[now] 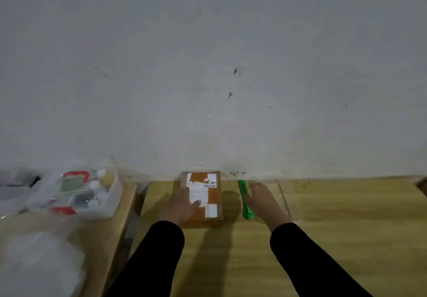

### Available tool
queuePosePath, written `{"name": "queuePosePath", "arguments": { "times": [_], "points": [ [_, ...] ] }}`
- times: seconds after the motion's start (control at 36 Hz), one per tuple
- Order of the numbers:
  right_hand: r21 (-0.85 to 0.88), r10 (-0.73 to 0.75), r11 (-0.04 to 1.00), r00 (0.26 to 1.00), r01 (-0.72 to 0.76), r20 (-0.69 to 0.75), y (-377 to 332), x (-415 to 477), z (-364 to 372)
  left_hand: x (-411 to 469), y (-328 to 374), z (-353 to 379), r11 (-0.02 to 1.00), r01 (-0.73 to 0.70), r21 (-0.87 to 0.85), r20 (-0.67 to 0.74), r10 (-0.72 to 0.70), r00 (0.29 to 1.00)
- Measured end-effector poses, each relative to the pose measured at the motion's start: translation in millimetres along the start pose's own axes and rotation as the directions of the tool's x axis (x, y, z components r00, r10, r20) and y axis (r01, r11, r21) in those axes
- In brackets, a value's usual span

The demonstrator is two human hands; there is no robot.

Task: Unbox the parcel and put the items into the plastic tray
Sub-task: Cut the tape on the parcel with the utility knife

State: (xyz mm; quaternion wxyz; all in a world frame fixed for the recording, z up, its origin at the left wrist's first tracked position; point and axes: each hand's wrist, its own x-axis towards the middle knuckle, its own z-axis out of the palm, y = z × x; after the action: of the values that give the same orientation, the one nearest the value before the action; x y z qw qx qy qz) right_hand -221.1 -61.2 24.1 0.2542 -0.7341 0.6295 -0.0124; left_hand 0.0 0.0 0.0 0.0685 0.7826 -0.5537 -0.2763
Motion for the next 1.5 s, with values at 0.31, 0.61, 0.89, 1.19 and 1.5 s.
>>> {"name": "queuePosePath", "arguments": {
  "times": [0.31, 0.61, 0.89, 1.19, 1.5],
  "points": [
    [-0.04, 0.204, 0.977, 0.975, -0.208, -0.092, -2, 45, 71, 13, -16, 23, 0.96, -0.035, -0.279, -0.062, 0.018, 0.998],
    [0.312, 0.383, 0.899, 0.898, -0.308, -0.216, -10, 47, 95, 21, -26, 36, 0.879, -0.044, -0.475, -0.084, 0.004, 0.996],
    [0.508, 0.36, 0.848, 0.867, -0.149, -0.346, -31, 20, 88, 24, -27, 35, 0.876, -0.007, -0.482, -0.015, 0.0, 1.0],
    [0.44, 0.117, 0.897, 0.941, 0.037, -0.319, -79, 21, 86, 30, -32, 43, 0.887, -0.048, -0.46, -0.06, 0.023, 0.998],
    [0.473, 0.14, 0.878, 0.906, 0.072, -0.399, -67, 27, 94, 35, -46, 49, 0.824, -0.089, -0.559, -0.033, 0.085, 0.996]
  ]
}}
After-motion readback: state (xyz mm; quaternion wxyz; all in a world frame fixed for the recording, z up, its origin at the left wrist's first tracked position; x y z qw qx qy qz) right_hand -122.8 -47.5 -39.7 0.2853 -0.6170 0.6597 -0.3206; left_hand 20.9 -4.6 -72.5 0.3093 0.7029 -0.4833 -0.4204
